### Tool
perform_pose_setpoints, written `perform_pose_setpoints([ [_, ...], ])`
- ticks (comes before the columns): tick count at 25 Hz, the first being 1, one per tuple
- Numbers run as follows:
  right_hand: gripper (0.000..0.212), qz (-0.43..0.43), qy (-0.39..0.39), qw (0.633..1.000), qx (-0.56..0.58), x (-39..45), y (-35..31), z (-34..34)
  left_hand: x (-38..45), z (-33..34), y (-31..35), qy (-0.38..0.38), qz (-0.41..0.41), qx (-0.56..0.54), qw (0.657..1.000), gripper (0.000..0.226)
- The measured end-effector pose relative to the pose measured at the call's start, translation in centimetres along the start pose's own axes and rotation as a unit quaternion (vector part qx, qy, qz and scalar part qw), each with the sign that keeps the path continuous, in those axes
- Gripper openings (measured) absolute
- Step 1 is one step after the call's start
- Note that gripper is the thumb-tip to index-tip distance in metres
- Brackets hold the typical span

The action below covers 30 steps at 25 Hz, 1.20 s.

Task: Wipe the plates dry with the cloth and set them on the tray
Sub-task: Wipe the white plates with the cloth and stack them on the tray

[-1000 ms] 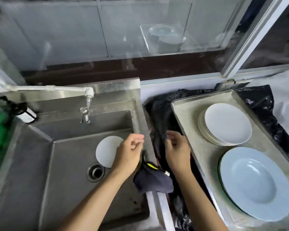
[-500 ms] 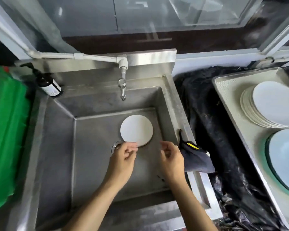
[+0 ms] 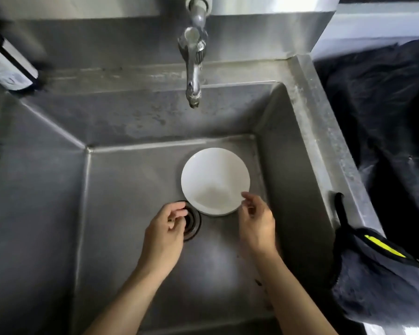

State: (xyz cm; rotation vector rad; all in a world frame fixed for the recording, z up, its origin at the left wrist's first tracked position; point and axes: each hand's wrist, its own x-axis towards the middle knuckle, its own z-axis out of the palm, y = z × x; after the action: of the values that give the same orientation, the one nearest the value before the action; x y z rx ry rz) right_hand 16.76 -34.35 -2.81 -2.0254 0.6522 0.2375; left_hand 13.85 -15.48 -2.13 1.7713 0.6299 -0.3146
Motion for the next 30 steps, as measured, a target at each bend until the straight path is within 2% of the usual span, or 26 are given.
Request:
perform_pose_setpoints([
  [4, 0.037, -0.001, 0.028, 0.999, 0.02, 5.9, 2.0, 2.8, 6.6, 2.0, -1.9, 0.014, -0.023, 0.01, 1.0, 0.037],
  [6, 0.028, 0.005, 0.043, 0.999, 0.011, 8.3, 2.7, 3.7, 9.4, 2.6, -2.4, 0.013, -0.041, 0.05, 0.998, 0.049],
  [8, 0.035, 0.027, 0.047, 0.999, -0.002, 10.0, 3.1, 4.4, 11.2, 3.2, -2.5, -0.002, -0.069, 0.057, 0.996, 0.058],
  [10, 0.038, 0.034, 0.036, 0.999, 0.016, 11.0, 3.4, 4.9, 12.1, 3.7, -2.3, -0.014, -0.098, 0.024, 0.995, 0.051],
  [12, 0.038, 0.049, 0.037, 0.997, 0.041, 11.0, 3.6, 5.1, 12.3, 4.1, -2.4, -0.011, -0.105, 0.003, 0.994, 0.036],
  [16, 0.038, 0.06, 0.06, 0.995, 0.059, 10.9, 3.9, 5.3, 12.5, 4.4, -2.1, -0.005, -0.119, -0.05, 0.992, 0.038],
  [19, 0.032, 0.062, 0.076, 0.993, 0.069, 10.6, 4.0, 5.4, 12.6, 4.4, -1.7, 0.004, -0.138, -0.08, 0.987, 0.02],
  [22, 0.025, 0.066, 0.109, 0.99, 0.068, 10.4, 3.8, 5.5, 12.3, 4.5, -1.9, -0.003, -0.131, -0.07, 0.989, 0.031],
  [25, 0.025, 0.075, 0.103, 0.986, 0.104, 9.7, 3.8, 5.5, 11.8, 4.1, -2.9, 0.016, -0.125, -0.076, 0.989, 0.04],
  [30, 0.025, 0.066, 0.087, 0.987, 0.115, 6.3, 3.1, 4.9, 8.5, 1.8, -3.8, 0.05, -0.129, -0.122, 0.983, 0.038],
])
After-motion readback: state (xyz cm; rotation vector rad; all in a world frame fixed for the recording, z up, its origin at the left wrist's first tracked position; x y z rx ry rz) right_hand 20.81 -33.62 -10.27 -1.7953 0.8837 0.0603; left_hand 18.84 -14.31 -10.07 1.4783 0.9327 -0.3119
